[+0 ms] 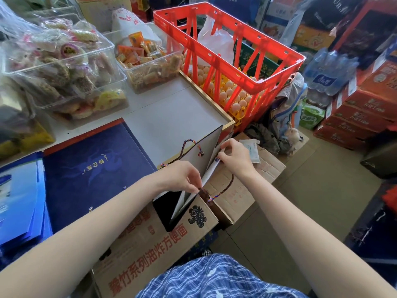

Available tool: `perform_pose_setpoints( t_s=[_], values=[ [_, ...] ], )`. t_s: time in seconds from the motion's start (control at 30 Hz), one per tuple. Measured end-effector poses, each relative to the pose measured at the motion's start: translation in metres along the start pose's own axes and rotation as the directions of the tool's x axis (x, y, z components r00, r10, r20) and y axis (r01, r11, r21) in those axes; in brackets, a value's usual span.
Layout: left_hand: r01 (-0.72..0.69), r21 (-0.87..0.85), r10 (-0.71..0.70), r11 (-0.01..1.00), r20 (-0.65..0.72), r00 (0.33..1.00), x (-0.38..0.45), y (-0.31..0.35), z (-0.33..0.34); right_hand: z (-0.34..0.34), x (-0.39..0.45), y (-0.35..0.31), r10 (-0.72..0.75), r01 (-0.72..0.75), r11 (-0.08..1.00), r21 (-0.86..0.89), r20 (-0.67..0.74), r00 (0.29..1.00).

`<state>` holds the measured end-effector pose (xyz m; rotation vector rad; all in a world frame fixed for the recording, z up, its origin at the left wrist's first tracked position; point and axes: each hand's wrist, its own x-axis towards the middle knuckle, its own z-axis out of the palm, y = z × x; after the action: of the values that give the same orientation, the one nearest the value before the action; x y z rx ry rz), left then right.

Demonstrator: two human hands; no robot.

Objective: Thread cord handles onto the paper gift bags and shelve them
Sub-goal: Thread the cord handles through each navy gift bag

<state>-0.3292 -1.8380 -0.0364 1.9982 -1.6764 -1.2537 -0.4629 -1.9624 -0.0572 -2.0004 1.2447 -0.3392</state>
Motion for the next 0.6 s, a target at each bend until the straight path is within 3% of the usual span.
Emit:
perform_pose_setpoints(
  t_s=[0.07, 0.13, 0.2, 0.3, 0.5, 0.6],
  values=[
    [0.000, 0.036, 0.003, 0.999, -0.063, 0.998, 0.003, -0.001, 0.004, 0.000, -0.006, 0.000, -0.222, 0.194, 0.936, -0.295, -0.064, 0.973],
    [0.013, 0.011, -0.012, 1.000, -0.116, 0.993, 0.007, -0.004, 0.005, 0.001, -0.016, 0.000, -0.424, 0.379, 0.826, -0.416, -0.016, 0.906],
    [0.034, -0.062, -0.044, 0.997, -0.176, 0.983, 0.010, -0.005, 0.002, 0.001, -0.027, -0.005, -0.364, 0.379, 0.852, -0.361, 0.111, 0.925],
    [0.028, -0.302, -0.101, 0.953, -0.228, 0.968, 0.013, 0.001, 0.000, 0.002, -0.028, -0.011, -0.137, 0.192, 0.933, -0.306, 0.192, 0.972],
    [0.008, -0.450, -0.119, 0.893, -0.220, 0.968, 0.018, 0.005, 0.002, 0.004, -0.030, -0.009, -0.080, 0.084, 0.996, -0.010, 0.227, 0.971],
    [0.008, -0.482, -0.150, 0.876, -0.257, 0.955, 0.019, 0.003, 0.001, 0.000, -0.029, -0.013, -0.070, 0.087, 0.995, -0.057, 0.249, 0.966]
  ],
)
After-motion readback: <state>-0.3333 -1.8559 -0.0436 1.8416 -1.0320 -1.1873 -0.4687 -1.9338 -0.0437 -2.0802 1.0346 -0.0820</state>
